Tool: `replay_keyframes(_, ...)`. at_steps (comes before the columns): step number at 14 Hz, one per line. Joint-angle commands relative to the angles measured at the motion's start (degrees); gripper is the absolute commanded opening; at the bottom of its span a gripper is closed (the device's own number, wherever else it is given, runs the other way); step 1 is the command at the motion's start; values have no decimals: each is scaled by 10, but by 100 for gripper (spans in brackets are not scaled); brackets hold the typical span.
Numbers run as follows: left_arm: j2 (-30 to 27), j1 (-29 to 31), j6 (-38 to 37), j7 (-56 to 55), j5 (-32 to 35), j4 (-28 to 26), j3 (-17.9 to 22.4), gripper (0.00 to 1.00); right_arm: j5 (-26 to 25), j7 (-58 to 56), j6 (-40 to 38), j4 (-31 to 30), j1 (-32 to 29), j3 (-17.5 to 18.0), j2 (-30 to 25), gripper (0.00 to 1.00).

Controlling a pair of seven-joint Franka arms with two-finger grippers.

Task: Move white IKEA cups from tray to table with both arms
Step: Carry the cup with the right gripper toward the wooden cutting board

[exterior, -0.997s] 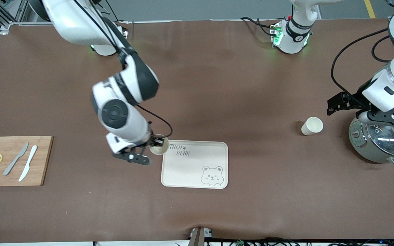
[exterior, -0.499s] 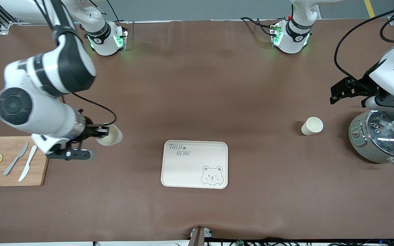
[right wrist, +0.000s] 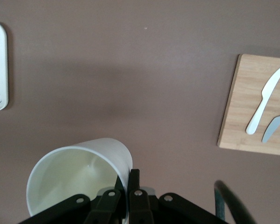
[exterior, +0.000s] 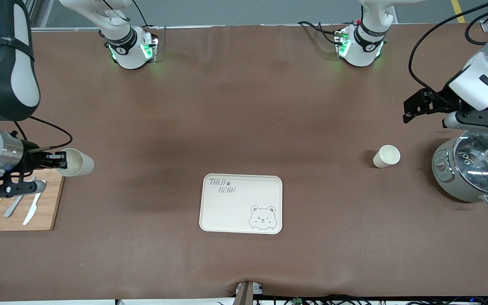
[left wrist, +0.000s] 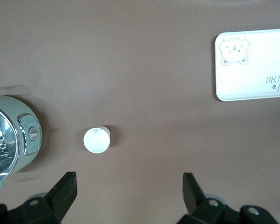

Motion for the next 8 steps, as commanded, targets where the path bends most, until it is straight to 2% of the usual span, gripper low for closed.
replay_keyframes(1, -9, -47, -16, -27, 17, 4, 29, 100, -6, -4, 129, -163, -6, 11, -71, 0)
replay_keyframes(4, -10, -87, -17, -25, 17, 4, 78, 100, -7, -6, 229, -254, -16, 10, -88, 0)
replay_keyframes(6, -10, -87, -17, -20, 18, 4, 81, 100, -13, -58, 305, -319, -40, 11, -95, 0)
replay_keyframes(8, -10, -83, -17, -18, 18, 4, 81, 100, -13, -116, 352, -349, -76, 11, -89, 0)
